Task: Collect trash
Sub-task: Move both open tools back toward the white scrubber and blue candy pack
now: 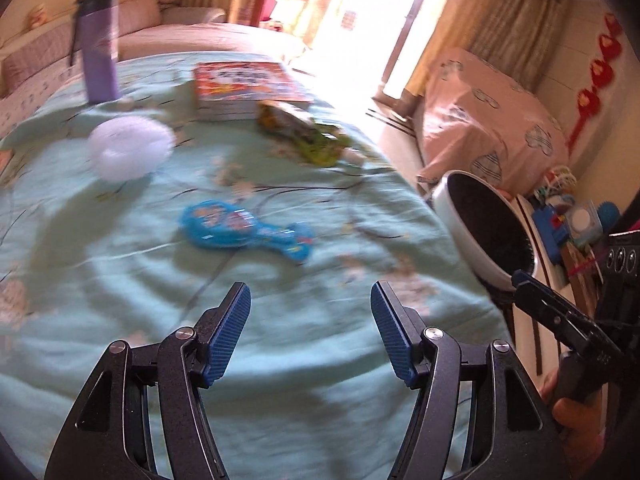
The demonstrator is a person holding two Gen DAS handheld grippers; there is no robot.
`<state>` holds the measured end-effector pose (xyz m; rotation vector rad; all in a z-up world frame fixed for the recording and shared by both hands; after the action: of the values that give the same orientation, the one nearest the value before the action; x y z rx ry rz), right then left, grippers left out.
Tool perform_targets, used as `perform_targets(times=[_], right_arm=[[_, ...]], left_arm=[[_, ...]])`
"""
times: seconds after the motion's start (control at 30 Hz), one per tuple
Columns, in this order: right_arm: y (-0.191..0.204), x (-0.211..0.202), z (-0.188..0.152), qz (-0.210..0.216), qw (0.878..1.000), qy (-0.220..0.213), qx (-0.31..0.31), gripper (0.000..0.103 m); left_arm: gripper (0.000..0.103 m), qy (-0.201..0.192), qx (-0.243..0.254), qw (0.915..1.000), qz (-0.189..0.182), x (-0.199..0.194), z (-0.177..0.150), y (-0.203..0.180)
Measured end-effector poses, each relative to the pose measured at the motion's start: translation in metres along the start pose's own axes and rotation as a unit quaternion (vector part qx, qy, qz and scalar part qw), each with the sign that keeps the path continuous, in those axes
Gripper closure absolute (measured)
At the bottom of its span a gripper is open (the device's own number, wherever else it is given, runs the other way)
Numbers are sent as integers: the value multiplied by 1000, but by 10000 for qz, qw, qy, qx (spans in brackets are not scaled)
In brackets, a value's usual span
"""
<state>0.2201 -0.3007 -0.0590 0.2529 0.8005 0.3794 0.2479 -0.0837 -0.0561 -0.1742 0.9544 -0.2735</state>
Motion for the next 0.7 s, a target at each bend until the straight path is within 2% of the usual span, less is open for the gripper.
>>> perform_targets(times=[0.1, 0.3, 0.7], right_arm=[[22, 16, -2, 104, 9995, 207, -199, 7], [63, 39, -3, 260, 9967, 306, -711, 7], [117, 82, 3, 351, 9839, 640, -1632, 8]], left_arm=[[39, -37, -217, 9997, 133, -7, -5, 25], [39, -73, -567, 9979, 296, -15, -13, 70], [39, -71, -843, 9951, 515, -16, -9, 113]])
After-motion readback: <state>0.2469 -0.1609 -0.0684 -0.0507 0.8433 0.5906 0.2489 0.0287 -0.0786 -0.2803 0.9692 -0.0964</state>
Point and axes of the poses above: each gripper's, at about its wrist camera, not at the fingertips, and x roughly the way its jaws point, y to its left, z to its top, the point moved 4 cm from there along x, roughly the way its jaws point, and after that the axes turned 4 degrees about y, right-handed, at the moved point
